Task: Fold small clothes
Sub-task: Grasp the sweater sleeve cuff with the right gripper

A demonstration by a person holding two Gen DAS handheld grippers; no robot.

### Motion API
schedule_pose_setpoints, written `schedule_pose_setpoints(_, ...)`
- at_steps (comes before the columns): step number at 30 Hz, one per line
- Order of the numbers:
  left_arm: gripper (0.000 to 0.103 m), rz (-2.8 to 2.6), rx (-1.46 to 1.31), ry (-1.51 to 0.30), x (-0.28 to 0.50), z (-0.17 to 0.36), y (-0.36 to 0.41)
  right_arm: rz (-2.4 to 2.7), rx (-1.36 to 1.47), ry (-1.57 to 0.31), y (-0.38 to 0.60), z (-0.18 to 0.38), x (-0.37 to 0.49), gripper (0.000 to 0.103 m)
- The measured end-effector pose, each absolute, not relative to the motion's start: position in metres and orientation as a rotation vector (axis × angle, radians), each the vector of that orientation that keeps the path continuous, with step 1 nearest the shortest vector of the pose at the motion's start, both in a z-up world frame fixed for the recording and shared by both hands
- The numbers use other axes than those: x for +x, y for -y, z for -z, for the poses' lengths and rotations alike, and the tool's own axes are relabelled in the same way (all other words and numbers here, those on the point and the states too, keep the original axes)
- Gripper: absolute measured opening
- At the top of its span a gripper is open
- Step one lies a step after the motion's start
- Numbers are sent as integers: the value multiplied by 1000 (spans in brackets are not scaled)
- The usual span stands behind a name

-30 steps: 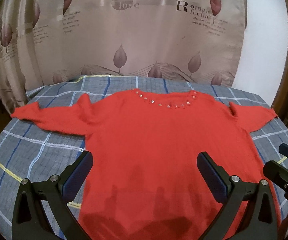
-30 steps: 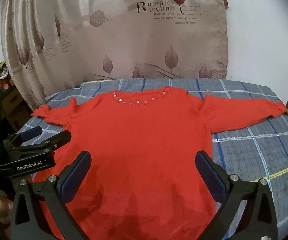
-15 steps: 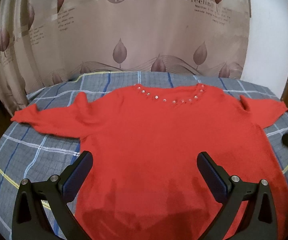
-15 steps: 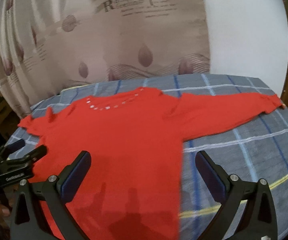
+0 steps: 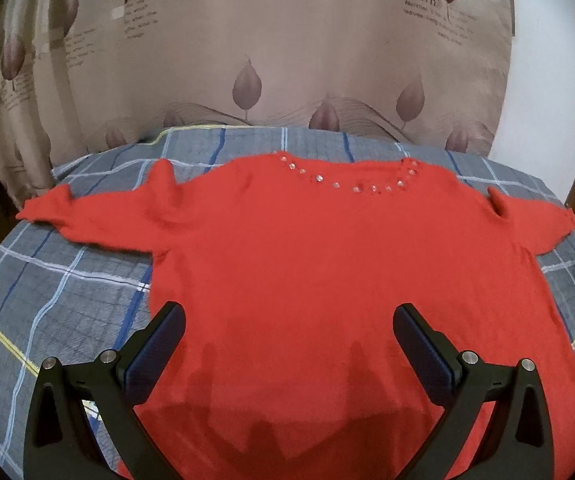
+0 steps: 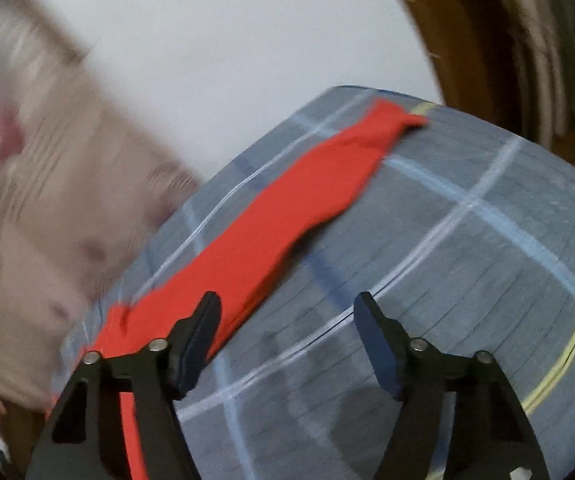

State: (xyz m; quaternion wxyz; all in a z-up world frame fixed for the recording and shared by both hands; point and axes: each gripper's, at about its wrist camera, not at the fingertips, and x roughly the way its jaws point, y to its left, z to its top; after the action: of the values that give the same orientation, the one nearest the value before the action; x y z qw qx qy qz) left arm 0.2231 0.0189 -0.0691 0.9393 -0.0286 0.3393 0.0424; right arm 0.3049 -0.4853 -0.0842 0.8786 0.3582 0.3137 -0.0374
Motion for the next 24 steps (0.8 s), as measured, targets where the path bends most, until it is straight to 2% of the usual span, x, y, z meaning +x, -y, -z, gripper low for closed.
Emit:
schedule_pose_setpoints(3,103,-90,-51,-698,224,69,-19,88,859,-632,522,94,316,64)
schedule_pose_setpoints(8,103,-96,-33,-722,227,71,-17,90,982,-606,568,107,343,42)
schedule_pose_setpoints(11,103,-99,-24,-726,227,71,-15,83,996,-615,581,109,364,36)
schedule_pose_setpoints(15,103,-96,-14,-732,229,72,-14,89,981,-630,590,109,384,36)
schedule_pose_setpoints(19,103,-90,-10,-743,231,74,-13,91,965,-628,588,107,399,41)
schedule_pose_setpoints(24,103,-88,-3,-749,232,74,-11,105,925,-618,580,102,409,55)
